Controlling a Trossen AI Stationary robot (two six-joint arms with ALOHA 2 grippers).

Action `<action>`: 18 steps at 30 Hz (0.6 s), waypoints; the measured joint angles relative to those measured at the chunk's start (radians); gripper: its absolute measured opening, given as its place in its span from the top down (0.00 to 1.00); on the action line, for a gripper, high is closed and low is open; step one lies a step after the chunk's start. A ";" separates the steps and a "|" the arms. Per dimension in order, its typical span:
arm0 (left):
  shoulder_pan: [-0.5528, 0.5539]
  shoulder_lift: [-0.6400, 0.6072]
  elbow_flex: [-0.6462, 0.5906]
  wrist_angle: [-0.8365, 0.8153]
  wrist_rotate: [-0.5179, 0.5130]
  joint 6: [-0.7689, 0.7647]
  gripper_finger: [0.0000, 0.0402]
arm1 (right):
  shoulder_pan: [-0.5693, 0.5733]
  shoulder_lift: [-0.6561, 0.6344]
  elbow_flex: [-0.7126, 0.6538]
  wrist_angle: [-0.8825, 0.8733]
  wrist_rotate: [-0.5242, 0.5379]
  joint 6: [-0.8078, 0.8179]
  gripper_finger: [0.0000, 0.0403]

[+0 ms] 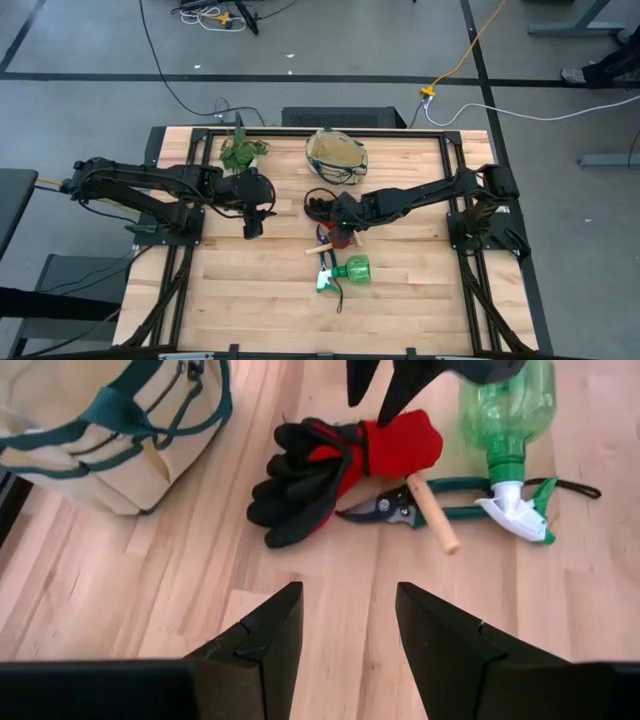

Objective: Pick & Place Garden tools in Gardening bag
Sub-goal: Put the red gloves into the gardening bag

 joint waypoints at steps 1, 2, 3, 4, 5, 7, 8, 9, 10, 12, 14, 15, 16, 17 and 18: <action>-0.001 0.000 0.000 -0.002 0.000 0.000 0.58 | 0.000 0.003 0.000 0.012 0.000 0.009 0.56; -0.001 0.000 0.000 -0.001 0.000 0.000 0.58 | 0.000 0.003 0.000 0.013 -0.001 0.013 0.56; -0.001 0.000 0.000 0.002 0.000 0.000 0.58 | 0.000 0.004 0.000 0.010 -0.001 0.016 0.56; -0.001 0.000 0.000 0.002 0.000 -0.001 0.58 | 0.000 0.004 0.000 0.014 -0.001 0.016 0.56; -0.001 0.000 0.000 0.001 0.000 -0.001 0.58 | 0.000 0.004 0.000 0.018 0.000 0.016 0.56; -0.001 0.000 0.000 0.003 0.000 -0.001 0.58 | 0.000 0.003 0.000 0.020 -0.004 0.015 0.56; -0.001 0.000 0.000 0.003 0.000 -0.001 0.58 | 0.000 0.003 0.000 0.026 -0.006 0.015 0.56; -0.001 0.000 0.000 0.003 0.000 -0.001 0.58 | 0.000 0.003 0.000 0.030 -0.006 0.014 0.56; -0.001 0.000 0.000 0.004 0.000 -0.001 0.58 | 0.000 0.003 0.000 0.029 -0.006 0.017 0.56; -0.001 0.000 0.000 0.004 0.001 -0.001 0.58 | 0.000 0.003 0.000 0.028 -0.005 0.017 0.56; -0.001 0.000 0.000 0.004 0.001 -0.001 0.58 | 0.000 0.003 0.000 0.030 0.000 0.033 0.56; -0.001 0.000 0.000 0.004 0.001 -0.001 0.58 | -0.001 0.003 0.000 0.029 -0.001 0.042 0.56; -0.001 0.000 0.000 0.004 0.002 -0.001 0.58 | -0.003 0.003 0.000 0.029 -0.001 0.049 0.56; -0.001 0.000 0.000 0.004 0.003 -0.001 0.58 | -0.003 0.003 0.000 0.029 -0.001 0.051 0.56; -0.001 0.000 0.000 0.004 0.004 -0.001 0.58 | -0.003 0.003 0.000 0.029 -0.001 0.051 0.55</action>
